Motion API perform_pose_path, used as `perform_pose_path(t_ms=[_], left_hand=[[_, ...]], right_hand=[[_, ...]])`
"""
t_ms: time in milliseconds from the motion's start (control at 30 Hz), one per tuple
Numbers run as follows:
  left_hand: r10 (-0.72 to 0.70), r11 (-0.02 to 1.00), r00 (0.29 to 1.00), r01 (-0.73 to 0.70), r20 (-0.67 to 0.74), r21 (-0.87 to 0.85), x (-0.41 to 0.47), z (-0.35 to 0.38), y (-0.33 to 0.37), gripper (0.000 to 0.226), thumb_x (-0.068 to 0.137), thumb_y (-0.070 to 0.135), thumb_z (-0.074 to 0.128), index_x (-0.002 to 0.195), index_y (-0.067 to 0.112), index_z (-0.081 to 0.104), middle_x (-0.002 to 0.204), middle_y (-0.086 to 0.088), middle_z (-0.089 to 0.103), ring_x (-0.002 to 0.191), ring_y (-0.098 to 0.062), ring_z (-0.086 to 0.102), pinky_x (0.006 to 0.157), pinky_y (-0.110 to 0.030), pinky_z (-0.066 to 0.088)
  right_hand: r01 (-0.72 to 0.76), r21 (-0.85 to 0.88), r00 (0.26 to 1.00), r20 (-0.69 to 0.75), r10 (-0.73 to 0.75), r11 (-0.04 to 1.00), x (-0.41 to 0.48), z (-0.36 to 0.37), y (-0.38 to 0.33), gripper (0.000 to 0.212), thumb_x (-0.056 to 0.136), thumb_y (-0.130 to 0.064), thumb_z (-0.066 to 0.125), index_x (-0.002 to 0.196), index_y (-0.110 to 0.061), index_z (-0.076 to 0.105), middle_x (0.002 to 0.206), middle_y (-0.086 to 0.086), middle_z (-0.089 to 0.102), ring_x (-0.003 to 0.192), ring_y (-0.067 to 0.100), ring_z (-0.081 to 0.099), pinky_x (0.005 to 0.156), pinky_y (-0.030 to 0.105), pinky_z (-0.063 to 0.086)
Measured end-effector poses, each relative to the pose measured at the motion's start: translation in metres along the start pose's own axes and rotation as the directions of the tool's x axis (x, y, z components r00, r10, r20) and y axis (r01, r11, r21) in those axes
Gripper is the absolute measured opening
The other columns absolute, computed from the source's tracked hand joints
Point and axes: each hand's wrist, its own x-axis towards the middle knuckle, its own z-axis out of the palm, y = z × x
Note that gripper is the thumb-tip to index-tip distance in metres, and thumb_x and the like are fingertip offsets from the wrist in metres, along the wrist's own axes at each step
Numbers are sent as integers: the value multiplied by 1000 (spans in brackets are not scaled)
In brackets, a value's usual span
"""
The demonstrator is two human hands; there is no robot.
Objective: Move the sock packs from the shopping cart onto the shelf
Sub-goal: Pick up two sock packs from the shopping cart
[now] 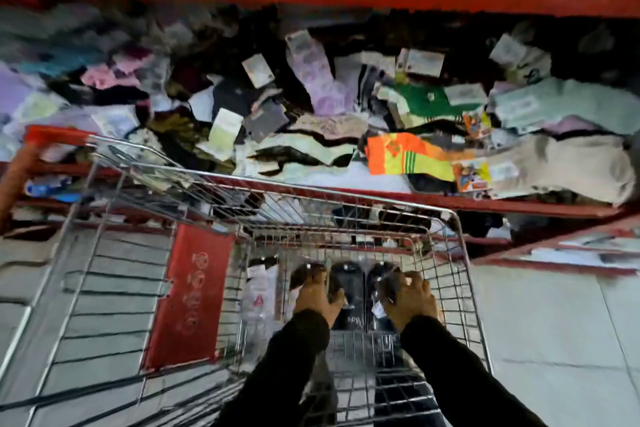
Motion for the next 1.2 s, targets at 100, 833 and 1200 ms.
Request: perform_pose_path(t_ms=[100,833,1200], left_hand=[[-105,985,993,111,50,-132,19,26,3,63,98,38,59,150,9,37,149,-13,46,136,-28,47,110,-30,39],[-298,941,954,294,0,-169,62,76,13,128,60,47,92,150,3,12,144,-17,41,128,-42,52,104,-45,47],[-209,955,964,165,-164,-248,-4,-7,14,108,59,65,83,141,12,36,138,-9,51,116,-31,62,97,-38,56]], right_hand=[[-64,7,993,98,63,998,18,24,4,69,95,-54,45,153,-22,26,153,19,28,139,39,31,109,45,39],[-167,60,985,63,163,984,39,49,11,117,69,-65,74,149,-6,15,146,26,33,135,43,37,107,48,42],[-52,227,996,-64,68,973,-10,-5,1,119,78,-63,67,154,0,1,160,30,15,150,42,15,123,48,16]])
